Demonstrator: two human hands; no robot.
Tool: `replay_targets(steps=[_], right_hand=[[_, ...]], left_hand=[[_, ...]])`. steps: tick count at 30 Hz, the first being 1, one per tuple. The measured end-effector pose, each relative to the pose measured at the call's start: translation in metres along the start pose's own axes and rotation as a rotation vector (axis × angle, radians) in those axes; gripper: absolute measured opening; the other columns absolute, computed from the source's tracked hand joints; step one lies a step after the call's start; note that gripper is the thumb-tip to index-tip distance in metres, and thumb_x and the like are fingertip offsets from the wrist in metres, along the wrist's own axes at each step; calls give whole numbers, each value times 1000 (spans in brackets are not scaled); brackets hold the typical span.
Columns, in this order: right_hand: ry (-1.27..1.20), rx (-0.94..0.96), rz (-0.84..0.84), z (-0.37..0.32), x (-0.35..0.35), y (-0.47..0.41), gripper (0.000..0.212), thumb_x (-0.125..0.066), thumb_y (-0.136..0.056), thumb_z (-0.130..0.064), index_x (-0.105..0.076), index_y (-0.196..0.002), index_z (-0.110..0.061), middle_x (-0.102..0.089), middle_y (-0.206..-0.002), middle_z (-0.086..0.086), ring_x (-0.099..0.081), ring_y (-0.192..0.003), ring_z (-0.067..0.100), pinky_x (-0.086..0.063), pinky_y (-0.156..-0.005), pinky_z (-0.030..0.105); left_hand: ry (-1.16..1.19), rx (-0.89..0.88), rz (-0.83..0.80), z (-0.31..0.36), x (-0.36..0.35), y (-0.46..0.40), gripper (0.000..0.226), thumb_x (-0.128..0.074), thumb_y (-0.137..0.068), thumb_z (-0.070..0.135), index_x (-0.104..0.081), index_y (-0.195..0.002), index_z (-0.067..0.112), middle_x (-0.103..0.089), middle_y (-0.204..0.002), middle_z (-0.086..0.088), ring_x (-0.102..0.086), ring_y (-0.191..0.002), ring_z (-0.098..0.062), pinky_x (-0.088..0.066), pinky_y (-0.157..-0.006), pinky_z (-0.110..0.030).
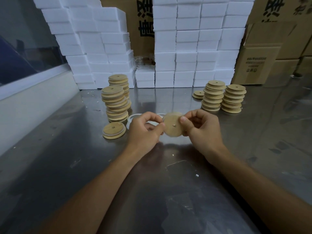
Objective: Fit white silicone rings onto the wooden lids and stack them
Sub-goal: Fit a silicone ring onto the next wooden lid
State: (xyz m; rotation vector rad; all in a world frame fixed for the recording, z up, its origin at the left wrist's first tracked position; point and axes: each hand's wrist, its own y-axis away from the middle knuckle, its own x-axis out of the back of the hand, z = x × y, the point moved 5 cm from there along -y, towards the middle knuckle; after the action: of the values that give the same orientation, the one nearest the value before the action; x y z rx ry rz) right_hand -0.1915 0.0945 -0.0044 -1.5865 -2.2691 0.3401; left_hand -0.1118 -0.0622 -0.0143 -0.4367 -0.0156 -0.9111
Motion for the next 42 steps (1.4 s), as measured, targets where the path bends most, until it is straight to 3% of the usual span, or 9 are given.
replay_targets(steps=[5, 12, 20, 23, 26, 31, 33, 39, 42], right_hand=[[191, 186, -58, -9, -6, 4, 4, -70, -89, -12, -66, -86, -13, -68, -81, -5, -64, -78, 7, -53, -60, 23], [14, 118, -52, -4, -5, -1, 9, -71, -90, -16, -62, -89, -16, -70, -85, 0, -68, -76, 17, -58, -65, 40], [-92, 60, -41, -2, -8, -1, 15, -72, -88, -13, -60, -96, -10, -70, -87, 4, -71, -72, 17, -58, -56, 27], [-60, 85, -46, -4, -7, 0, 12, -70, -89, -11, -59, -91, -13, -70, -87, 8, -71, -74, 22, -59, -59, 32], [47, 152, -53, -6, -5, 0, 9, -66, -92, -7, -59, -90, -14, -68, -83, 1, -66, -73, 15, -56, -63, 35], [241, 273, -81, -12, -2, 1, 11, -61, -91, -3, -61, -89, -13, -64, -79, -10, -59, -75, 5, -45, -62, 15], [276, 306, -79, -14, 1, 0, 12, -61, -91, -2, -61, -88, -14, -62, -78, -12, -57, -77, 3, -42, -60, 12], [185, 293, -13, -14, -1, 1, 11, -64, -92, -10, -62, -87, -19, -64, -77, -15, -60, -73, -1, -42, -58, 9], [94, 215, -1, -11, -2, -1, 10, -68, -91, -17, -62, -87, -25, -68, -80, -12, -65, -73, 4, -53, -61, 22]], left_hand=[[-75, -116, -20, 8, -5, 0, 32, -74, -84, 12, -59, -76, 38, -67, -81, 9, -66, -55, -12, -52, -47, -24], [258, 86, 98, 6, -3, 3, 18, -71, -85, -2, -62, -75, 11, -71, -74, -4, -67, -52, -18, -56, -51, -26], [630, 405, 82, 1, -11, 6, 7, -60, -94, 2, -57, -88, 2, -73, -71, -14, -74, -66, -30, -58, -58, -26], [508, 371, 46, 1, -9, 4, 10, -61, -94, 3, -56, -86, 6, -72, -75, -15, -73, -63, -29, -57, -53, -28], [215, 197, 43, 4, -1, 1, 15, -65, -91, 2, -57, -83, 12, -69, -79, -12, -68, -54, -22, -52, -46, -28], [-60, 13, -34, 8, 0, 0, 13, -67, -90, 8, -59, -82, 14, -60, -52, 0, -59, -45, -16, -48, -43, -29], [-159, -46, -49, 12, -2, 0, 18, -69, -89, 10, -57, -78, 17, -58, -54, 0, -55, -44, -15, -48, -45, -35], [13, 56, -26, 9, -3, -1, 18, -59, -95, 3, -55, -79, 9, -58, -54, 2, -60, -45, -17, -53, -45, -29], [150, 157, 30, 6, -3, 0, 15, -58, -96, 3, -58, -81, 5, -62, -65, -8, -64, -48, -19, -55, -49, -28]])
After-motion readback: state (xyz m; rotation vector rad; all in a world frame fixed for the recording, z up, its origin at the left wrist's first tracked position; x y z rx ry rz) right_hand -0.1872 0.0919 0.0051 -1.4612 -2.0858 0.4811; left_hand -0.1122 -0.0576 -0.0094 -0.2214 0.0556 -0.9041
